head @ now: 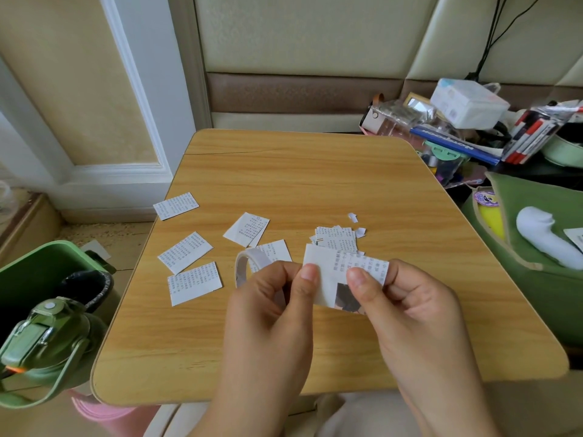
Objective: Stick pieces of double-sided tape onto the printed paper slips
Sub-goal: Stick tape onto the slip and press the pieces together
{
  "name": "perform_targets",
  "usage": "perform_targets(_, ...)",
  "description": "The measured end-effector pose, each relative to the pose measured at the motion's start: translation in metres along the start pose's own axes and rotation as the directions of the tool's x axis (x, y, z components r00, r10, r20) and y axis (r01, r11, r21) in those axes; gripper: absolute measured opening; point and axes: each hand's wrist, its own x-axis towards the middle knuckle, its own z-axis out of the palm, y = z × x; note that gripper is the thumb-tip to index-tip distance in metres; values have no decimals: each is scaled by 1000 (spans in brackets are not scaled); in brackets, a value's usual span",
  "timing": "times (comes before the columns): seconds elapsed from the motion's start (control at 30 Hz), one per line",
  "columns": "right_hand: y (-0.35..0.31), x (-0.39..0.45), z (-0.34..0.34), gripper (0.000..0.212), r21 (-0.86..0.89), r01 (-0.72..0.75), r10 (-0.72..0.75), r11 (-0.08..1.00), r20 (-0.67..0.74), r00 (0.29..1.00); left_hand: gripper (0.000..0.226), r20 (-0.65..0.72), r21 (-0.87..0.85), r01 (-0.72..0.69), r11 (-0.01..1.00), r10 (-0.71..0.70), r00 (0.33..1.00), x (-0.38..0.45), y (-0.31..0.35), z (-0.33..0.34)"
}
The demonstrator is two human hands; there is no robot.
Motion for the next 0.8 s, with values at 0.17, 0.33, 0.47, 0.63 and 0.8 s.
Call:
perform_targets(0.17,0,-1,2,25,-4,-3,3,1000,-20,1000,30,-1,37,-7,999,7,1000,-1,1,0)
perform_targets(0.33,1,-1,0,19,17,-25,25,1000,-12,1000,35,-12,29,16,999,-16,1000,-1,0,-1)
perform_targets(0.47,-3,2,-5,15,75,-79,76,994,38,996,28,14,42,27,999,-27,1000,0,4,-6)
perform_targets(0.63,-14,6,-9,13,166,-102,92,981,67,994,38,39,71,26,997,-28,999,3,5,-10)
perform_targets(0.8,-14,7,-11,15,120,-83,75,989,73,995,31,83,54,32,998,-36,996,6,6,-10)
